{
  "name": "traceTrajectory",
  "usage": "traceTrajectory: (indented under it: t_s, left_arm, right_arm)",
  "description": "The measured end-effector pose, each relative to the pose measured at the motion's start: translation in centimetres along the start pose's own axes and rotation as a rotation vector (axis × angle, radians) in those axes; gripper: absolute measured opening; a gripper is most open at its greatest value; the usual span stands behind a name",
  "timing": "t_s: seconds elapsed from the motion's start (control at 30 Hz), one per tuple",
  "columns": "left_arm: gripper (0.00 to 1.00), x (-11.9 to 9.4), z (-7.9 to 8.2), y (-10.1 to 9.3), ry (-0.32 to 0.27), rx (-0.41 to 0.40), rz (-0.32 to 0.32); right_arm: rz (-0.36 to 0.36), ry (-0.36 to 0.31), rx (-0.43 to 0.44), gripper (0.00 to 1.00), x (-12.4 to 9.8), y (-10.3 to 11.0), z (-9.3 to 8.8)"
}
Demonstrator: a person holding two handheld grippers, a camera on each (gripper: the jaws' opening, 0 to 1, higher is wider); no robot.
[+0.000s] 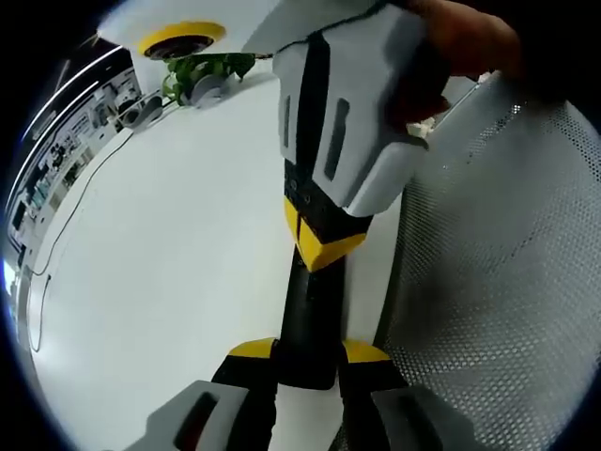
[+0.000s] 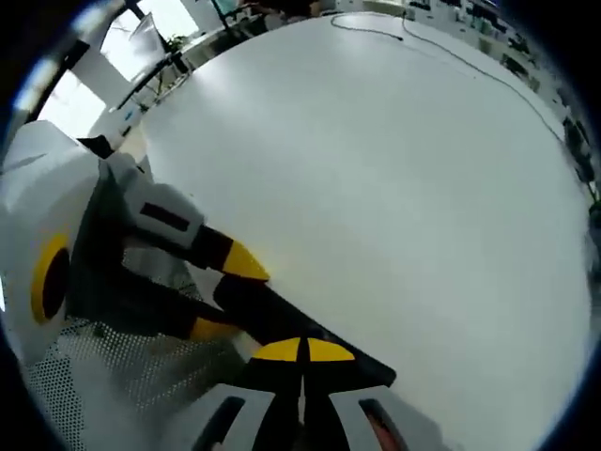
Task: Press the specified remote control buttons in sequence, fully releasing each button before pressing the next.
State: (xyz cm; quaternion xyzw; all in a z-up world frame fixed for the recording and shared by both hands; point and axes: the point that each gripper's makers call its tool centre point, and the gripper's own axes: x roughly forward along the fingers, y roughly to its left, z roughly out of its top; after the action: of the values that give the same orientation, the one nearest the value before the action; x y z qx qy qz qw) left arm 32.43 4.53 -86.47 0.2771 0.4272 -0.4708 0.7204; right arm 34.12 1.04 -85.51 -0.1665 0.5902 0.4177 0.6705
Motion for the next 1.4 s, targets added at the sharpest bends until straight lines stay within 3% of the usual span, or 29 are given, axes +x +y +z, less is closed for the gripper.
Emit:
traceTrajectory:
  t_s: [0.27,0.63,1.1,1.4]
  left_arm:
    - [0.25,0.0,0.0,0.0,-0.007,-0.004,0.001]
    - [0.25,0.0,0.0,0.0,-0.013,0.003,0.001]
    - [0.25,0.0,0.0,-0.1,-0.009,0.01,0.001]
    - [0.25,0.0,0.1,-0.1,-0.008,0.016,0.001]
  right_arm:
    - [0.062,-0.004,0.065,0.0,-0.2,0.0,-0.3]
    - [0.101,0.065,0.065,0.0,0.0,1.0,-1.5]
    - [0.09,0.079,0.042,0.0,0.2,1.1,-1.6]
    - [0.114,0.078,0.076,0.0,0.2,0.9,-1.5]
